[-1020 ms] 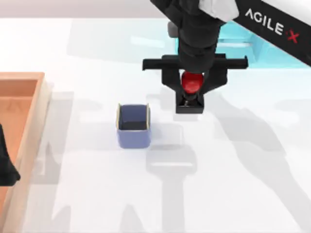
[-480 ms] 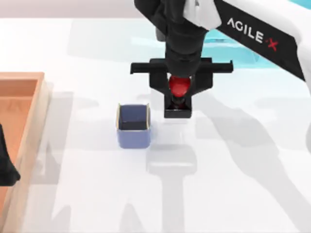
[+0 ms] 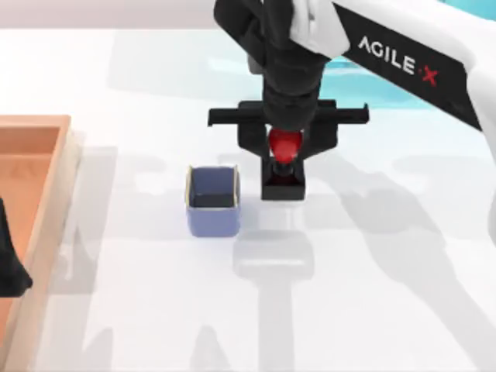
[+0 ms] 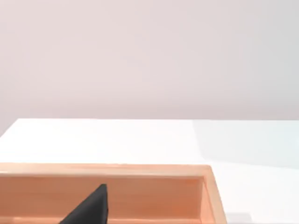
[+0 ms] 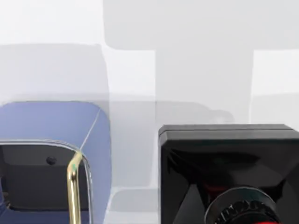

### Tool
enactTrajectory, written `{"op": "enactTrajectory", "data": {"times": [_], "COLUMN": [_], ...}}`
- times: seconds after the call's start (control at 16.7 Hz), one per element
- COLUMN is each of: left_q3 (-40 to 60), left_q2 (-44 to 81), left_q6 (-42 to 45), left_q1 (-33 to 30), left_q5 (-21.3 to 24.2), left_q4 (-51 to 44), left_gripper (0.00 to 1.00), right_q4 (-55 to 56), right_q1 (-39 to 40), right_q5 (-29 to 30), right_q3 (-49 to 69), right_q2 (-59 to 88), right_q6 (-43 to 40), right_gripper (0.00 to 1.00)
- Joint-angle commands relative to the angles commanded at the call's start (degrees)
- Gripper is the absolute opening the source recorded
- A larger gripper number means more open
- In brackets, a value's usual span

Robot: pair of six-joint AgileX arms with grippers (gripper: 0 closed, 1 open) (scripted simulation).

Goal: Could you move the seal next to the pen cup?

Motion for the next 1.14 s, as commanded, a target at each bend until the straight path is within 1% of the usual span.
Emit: {"op": "enactTrajectory", "data": {"times": [0.78,0.84,1.14], "left_q3": [0.0,0.0,0.0], "left_q2": [0.0,0.0,0.0], "left_q6": [0.0,0.0,0.0], "left_q1": [0.0,0.0,0.0], "left_q5": [0.0,0.0,0.0], "left_q4": [0.0,0.0,0.0], "left_gripper": [1.00,1.00,1.00], "right_q4": [0.0,0.0,0.0], "right_q1": [0.0,0.0,0.0], "right_q5": [0.0,0.0,0.0], "right_q3": [0.0,0.0,0.0], "right_q2": [0.0,0.0,0.0], "right_q6": [0.0,0.0,0.0], "right_gripper": [0.98,1.00,1.00]}}
